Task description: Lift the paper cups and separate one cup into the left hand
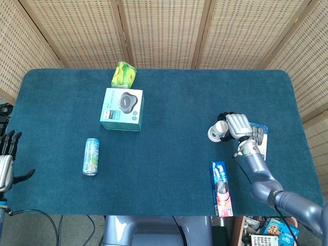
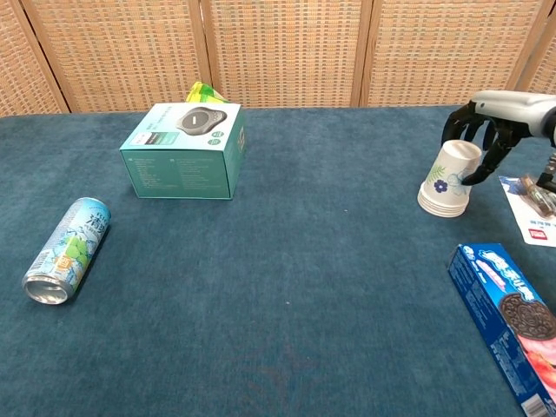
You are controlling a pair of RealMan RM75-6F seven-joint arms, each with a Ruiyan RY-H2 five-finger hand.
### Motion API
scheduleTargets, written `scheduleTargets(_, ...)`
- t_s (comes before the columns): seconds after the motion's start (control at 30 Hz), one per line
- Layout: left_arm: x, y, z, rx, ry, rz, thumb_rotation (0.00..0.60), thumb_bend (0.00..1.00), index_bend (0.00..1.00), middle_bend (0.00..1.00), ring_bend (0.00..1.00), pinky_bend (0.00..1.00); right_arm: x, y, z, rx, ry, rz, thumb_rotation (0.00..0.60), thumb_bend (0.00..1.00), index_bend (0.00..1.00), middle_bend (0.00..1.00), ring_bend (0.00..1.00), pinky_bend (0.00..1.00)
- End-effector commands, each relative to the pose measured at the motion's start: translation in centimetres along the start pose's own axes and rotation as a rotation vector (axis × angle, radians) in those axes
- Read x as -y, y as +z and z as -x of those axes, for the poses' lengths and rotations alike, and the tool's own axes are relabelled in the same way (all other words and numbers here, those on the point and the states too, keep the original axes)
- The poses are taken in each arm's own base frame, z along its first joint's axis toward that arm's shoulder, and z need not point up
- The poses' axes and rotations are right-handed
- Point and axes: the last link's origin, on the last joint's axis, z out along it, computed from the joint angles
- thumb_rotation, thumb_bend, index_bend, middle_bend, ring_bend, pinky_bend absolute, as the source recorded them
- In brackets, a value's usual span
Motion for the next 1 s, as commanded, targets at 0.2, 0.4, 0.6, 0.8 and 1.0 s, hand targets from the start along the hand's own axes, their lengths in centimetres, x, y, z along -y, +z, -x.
scheduleTargets(0.2,0.0,0.1,0.2,0.004,0.005,-0.007,0.6,0.18,0.0,0.0,0.0,0.0,0.6,0.9,-0.1,-0.023,0.028,-0.002,0.6,0.31,0.62,0.62,0.53,0.61)
scheduleTargets(0.4,0.0,0.1,0.2,0.006,0.011,-0.005,0.6,0.18,0.0,0.0,0.0,0.0,1.2,0.1,-1.2,-0.06,0.104,-0.04,0.6,0.33,0.63,0.63,0.54,0.61)
scheduleTargets(0.6,-0.3,0.8,0.4,0.005,0.042,0.027,0.6,0.18,0.0,0.0,0.0,0.0,3.4,-1.9,-3.4,-0.041,0.334,-0.136,0.6,0.33,0.63,0.63,0.54,0.61)
scheduleTargets(0.8,-1.9,3.2,0.0,-0.059,0.086,0.123,0.6,0.18,0.0,0.0,0.0,0.0,7.9,-4.0,-6.2,0.134,0.651,-0.251,0.6,0.33,0.63,0.63,0.54,0.61)
scheduleTargets(1.0,-4.1,5.9,0.1,-0.117,0.089,0.207,0.6,0.18,0.0,0.0,0.0,0.0,11.8,-3.8,-6.0,0.211,0.766,-0.309,0.6,0.33,0.63,0.63,0.54,0.61)
